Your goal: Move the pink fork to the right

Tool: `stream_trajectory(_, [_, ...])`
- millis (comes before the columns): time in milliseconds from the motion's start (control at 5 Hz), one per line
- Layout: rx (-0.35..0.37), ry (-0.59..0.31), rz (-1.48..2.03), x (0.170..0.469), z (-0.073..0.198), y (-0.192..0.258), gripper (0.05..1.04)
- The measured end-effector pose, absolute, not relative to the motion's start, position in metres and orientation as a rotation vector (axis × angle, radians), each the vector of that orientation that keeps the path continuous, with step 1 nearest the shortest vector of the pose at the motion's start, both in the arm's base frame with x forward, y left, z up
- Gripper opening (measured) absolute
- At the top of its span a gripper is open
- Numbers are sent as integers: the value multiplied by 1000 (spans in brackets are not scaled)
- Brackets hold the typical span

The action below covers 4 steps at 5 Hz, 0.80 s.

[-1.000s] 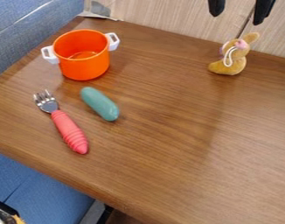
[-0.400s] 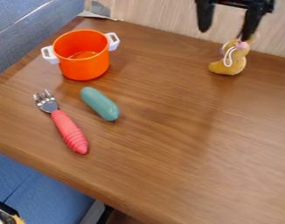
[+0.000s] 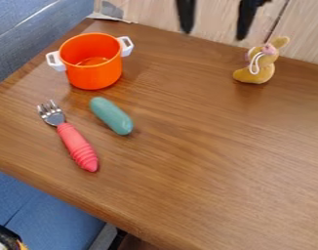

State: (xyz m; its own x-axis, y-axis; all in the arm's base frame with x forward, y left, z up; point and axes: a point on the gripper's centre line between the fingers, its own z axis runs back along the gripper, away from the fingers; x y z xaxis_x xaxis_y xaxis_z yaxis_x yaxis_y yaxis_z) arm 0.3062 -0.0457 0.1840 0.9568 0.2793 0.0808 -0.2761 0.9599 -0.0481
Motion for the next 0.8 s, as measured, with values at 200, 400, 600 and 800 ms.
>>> stream_trajectory(200, [-50, -70, 461, 273, 174, -43, 1000])
stream_trajectory(400, [-27, -70, 641, 254, 158, -35, 1000])
stream_trajectory(600, [12, -75, 777, 243, 138, -11, 1000])
stream_trajectory(800, [28, -100, 852, 235, 125, 6, 1000])
